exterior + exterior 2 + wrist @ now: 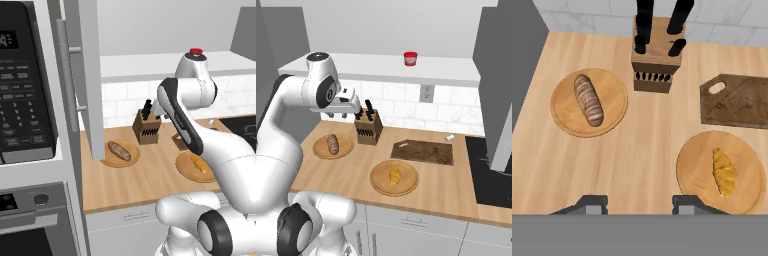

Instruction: From the different types of pastries on the counter, select a croissant and place it on the cutting board. Then retrieve a jar of jam from the cabinet and place it alongside the croissant on the cutting board.

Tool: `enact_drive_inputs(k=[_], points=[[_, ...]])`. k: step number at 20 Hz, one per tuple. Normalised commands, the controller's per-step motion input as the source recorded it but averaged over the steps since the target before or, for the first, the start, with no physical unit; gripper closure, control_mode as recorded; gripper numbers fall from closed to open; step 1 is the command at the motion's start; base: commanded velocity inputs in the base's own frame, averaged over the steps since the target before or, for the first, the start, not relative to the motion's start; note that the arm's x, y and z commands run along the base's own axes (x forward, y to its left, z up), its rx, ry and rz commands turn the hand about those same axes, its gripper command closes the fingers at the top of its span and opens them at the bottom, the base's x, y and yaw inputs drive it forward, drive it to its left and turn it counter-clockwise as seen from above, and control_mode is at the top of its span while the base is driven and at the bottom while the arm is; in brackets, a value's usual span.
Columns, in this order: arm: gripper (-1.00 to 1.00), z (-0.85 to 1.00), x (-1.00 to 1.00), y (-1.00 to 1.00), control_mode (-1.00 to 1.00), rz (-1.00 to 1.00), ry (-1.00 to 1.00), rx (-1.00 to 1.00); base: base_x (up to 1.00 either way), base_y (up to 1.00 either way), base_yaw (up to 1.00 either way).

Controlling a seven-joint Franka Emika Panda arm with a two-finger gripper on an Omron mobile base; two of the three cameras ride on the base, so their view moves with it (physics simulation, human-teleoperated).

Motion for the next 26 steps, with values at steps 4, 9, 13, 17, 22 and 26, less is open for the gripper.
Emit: enact_drive_inputs(k=[4, 9, 13, 17, 22, 26], points=[[-1.00, -0.15, -0.22, -0.19, -1.00, 0.01, -0.05, 0.02, 0.00, 0.00, 0.00], [-1.00, -0.03, -0.56, -0.73, -1.00, 0.03, -0.02, 0.01, 0.00, 0.00, 0.00], [-1.00, 0.00, -0.40, -0.59, -1.00, 0.03, 0.00, 0.00, 0.00, 0.00, 0.00], [-1.00, -0.31, -0.08, -0.33, -1.00, 0.00, -0.01, -0.01, 0.00, 0.00, 0.00], [-1.00, -0.49, 0.00, -0.43, -1.00, -0.03, 0.00, -0.01, 0.00, 0.00, 0.00], [-1.00, -0.47, -0.07, -0.47, -1.00, -0.01, 0.00, 0.00, 0.00, 0.00, 0.00]])
